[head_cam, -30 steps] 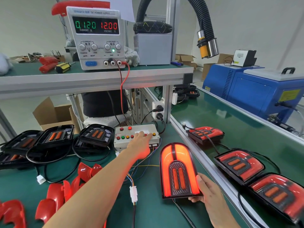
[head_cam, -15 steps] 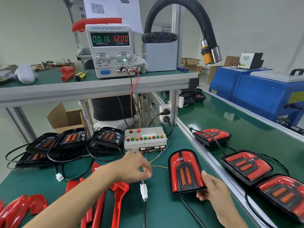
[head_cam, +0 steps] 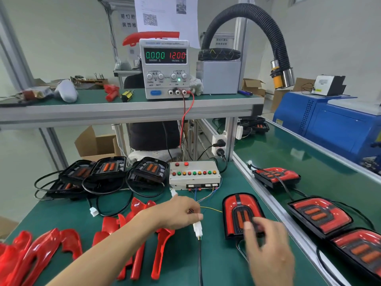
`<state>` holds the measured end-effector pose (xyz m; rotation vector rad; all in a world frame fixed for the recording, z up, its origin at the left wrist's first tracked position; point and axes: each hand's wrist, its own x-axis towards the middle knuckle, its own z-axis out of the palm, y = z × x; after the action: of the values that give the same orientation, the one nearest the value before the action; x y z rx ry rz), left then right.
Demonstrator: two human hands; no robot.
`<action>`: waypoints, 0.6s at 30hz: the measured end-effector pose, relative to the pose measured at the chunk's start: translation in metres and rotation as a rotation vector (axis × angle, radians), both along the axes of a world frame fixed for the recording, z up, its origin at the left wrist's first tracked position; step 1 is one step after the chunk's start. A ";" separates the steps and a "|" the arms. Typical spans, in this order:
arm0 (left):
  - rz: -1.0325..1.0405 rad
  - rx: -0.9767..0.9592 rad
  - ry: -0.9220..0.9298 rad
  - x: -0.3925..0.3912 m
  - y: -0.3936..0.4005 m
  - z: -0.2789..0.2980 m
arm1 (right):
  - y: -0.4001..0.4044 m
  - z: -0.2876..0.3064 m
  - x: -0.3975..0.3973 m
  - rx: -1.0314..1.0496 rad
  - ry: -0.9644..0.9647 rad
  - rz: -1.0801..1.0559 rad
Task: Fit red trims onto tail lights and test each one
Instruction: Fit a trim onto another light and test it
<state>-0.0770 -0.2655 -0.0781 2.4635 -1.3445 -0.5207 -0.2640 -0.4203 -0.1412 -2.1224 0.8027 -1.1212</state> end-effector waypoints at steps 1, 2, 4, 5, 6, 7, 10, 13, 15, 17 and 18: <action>-0.009 -0.013 0.007 0.000 0.000 -0.001 | 0.016 0.001 0.005 -0.052 0.024 0.093; -0.022 -0.031 0.010 0.000 0.001 -0.002 | 0.029 0.001 0.011 -0.042 0.097 0.203; -0.044 -0.083 0.030 0.000 0.005 -0.003 | 0.046 0.003 0.026 0.092 0.326 0.371; -0.048 -0.114 0.054 0.001 0.007 -0.003 | 0.049 0.005 0.033 0.182 0.419 0.416; -0.045 -0.142 0.083 0.002 0.010 -0.004 | 0.050 0.007 0.041 0.296 0.471 0.466; -0.039 -0.163 0.109 0.003 0.012 -0.004 | 0.051 0.010 0.047 0.417 0.482 0.517; -0.034 -0.209 0.151 0.007 0.017 -0.005 | 0.054 0.010 0.058 0.613 0.433 0.600; -0.036 -0.228 0.220 0.010 0.018 -0.006 | 0.055 0.006 0.060 0.591 0.383 0.564; -0.047 -0.230 0.252 0.011 0.018 -0.007 | 0.056 0.006 0.059 0.506 0.419 0.558; -0.046 -0.253 0.305 0.011 0.017 -0.009 | 0.057 0.007 0.059 0.399 0.474 0.560; -0.043 -0.269 0.333 0.010 0.017 -0.010 | 0.058 0.007 0.060 0.382 0.474 0.560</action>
<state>-0.0672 -0.2484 -0.0876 2.0312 -1.2412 -0.6767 -0.2044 -0.3626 -0.1344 -2.0988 0.5074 -0.1585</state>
